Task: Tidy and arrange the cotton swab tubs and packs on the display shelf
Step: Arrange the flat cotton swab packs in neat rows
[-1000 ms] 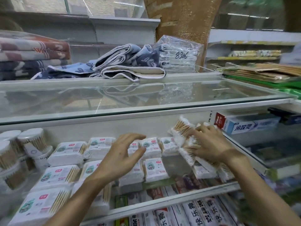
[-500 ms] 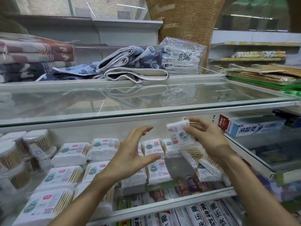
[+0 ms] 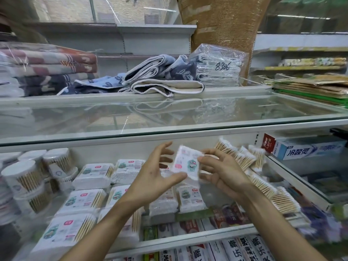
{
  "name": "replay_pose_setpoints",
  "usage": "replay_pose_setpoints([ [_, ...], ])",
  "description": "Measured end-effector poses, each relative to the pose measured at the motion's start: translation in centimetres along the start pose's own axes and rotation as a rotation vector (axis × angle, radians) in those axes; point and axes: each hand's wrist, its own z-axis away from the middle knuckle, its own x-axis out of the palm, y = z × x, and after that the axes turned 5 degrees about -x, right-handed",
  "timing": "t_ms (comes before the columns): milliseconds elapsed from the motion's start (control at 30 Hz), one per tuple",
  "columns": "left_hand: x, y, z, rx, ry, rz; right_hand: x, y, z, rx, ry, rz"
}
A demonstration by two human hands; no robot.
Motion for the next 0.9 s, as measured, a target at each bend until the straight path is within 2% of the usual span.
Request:
replay_pose_setpoints([
  [100, -0.3, 0.1, 0.1, -0.199, -0.033, 0.185, 0.2, 0.5, 0.0, -0.027, -0.011, -0.141],
  [200, -0.2, 0.1, 0.2, -0.268, -0.048, 0.268, 0.6, 0.9, 0.2, -0.04, -0.054, -0.108],
  [400, -0.3, 1.2, 0.1, -0.282, 0.073, 0.424, 0.2, 1.0, 0.9, -0.119, -0.134, 0.335],
  [500, -0.9, 1.4, 0.0, -0.297, 0.114, 0.462, -0.5, 0.3, 1.1, -0.283, -0.191, 0.623],
  [700, -1.3, 1.1, -0.1, -0.255, 0.06, 0.312, -1.0, -1.3, 1.2, -0.64, -0.378, 1.14],
  [900, -0.5, 1.5, 0.1, -0.251, 0.026, 0.35, -1.2, -1.1, 0.6, -0.756, -0.477, 1.446],
])
